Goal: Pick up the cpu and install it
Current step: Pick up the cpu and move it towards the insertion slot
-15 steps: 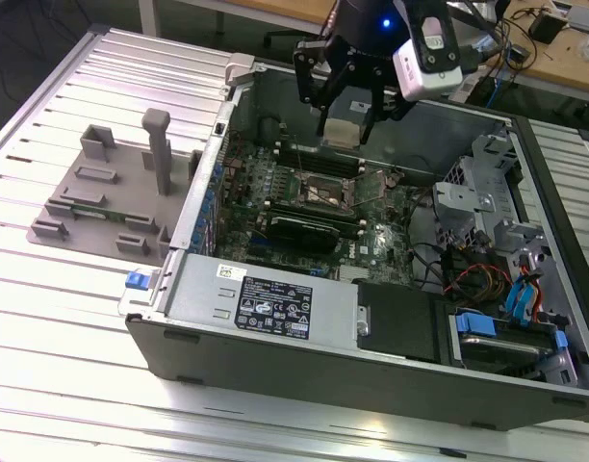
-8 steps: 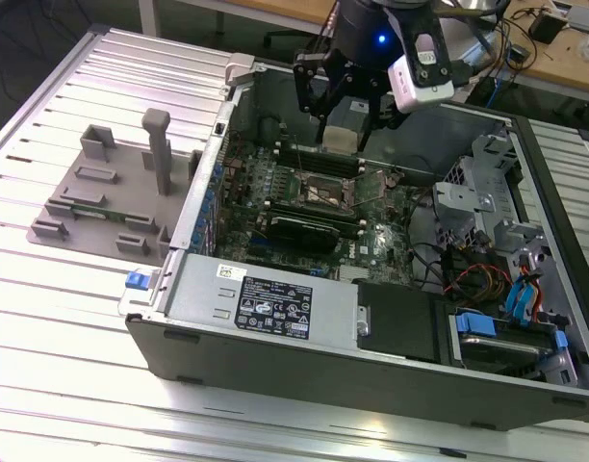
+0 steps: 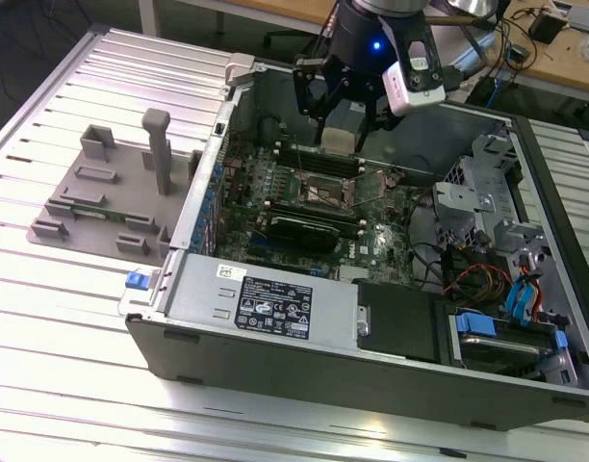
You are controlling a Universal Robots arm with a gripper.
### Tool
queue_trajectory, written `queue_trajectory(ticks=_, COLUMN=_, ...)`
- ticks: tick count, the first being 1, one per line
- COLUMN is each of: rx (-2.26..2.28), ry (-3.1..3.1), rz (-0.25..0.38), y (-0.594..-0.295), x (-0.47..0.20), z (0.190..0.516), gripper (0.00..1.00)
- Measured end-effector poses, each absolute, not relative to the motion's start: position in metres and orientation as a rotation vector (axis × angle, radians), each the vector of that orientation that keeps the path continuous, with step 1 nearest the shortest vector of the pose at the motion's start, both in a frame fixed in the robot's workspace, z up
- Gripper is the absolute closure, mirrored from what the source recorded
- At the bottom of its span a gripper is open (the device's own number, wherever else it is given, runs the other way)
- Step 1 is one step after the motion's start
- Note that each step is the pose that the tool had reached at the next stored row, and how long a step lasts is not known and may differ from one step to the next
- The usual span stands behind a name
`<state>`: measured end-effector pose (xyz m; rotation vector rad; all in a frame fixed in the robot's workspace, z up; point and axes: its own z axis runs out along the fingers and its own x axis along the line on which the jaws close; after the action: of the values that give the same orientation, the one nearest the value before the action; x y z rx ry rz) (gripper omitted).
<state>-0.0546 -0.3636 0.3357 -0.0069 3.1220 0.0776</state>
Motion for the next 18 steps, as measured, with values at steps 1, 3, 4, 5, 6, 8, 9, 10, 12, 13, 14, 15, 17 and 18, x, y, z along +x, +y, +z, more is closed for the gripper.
queue_trajectory(ticks=1, rx=-0.008, ry=3.122, rz=0.077, y=-0.361, x=-0.055, z=0.332, gripper=0.46)
queue_trajectory(ticks=3, rx=-0.009, ry=3.122, rz=0.077, y=-0.356, x=-0.054, z=0.327, gripper=0.46)
queue_trajectory(ticks=4, rx=-0.01, ry=3.122, rz=0.077, y=-0.354, x=-0.054, z=0.325, gripper=0.46)
queue_trajectory(ticks=5, rx=-0.01, ry=3.122, rz=0.077, y=-0.352, x=-0.054, z=0.324, gripper=0.46)
queue_trajectory(ticks=6, rx=-0.01, ry=3.122, rz=0.077, y=-0.351, x=-0.054, z=0.322, gripper=0.46)
queue_trajectory(ticks=8, rx=-0.01, ry=3.122, rz=0.077, y=-0.349, x=-0.054, z=0.318, gripper=0.46)
queue_trajectory(ticks=9, rx=-0.01, ry=3.122, rz=0.077, y=-0.348, x=-0.054, z=0.316, gripper=0.46)
queue_trajectory(ticks=10, rx=-0.01, ry=3.122, rz=0.077, y=-0.347, x=-0.054, z=0.314, gripper=0.46)
queue_trajectory(ticks=12, rx=-0.01, ry=3.122, rz=0.077, y=-0.347, x=-0.053, z=0.311, gripper=0.46)
queue_trajectory(ticks=13, rx=-0.01, ry=3.122, rz=0.077, y=-0.346, x=-0.053, z=0.309, gripper=0.46)
queue_trajectory(ticks=14, rx=-0.011, ry=3.122, rz=0.077, y=-0.346, x=-0.053, z=0.305, gripper=0.46)
queue_trajectory(ticks=15, rx=-0.012, ry=3.122, rz=0.077, y=-0.345, x=-0.053, z=0.301, gripper=0.46)
queue_trajectory(ticks=17, rx=-0.012, ry=3.122, rz=0.077, y=-0.344, x=-0.052, z=0.296, gripper=0.46)
queue_trajectory(ticks=18, rx=-0.013, ry=3.122, rz=0.077, y=-0.343, x=-0.05, z=0.293, gripper=0.46)
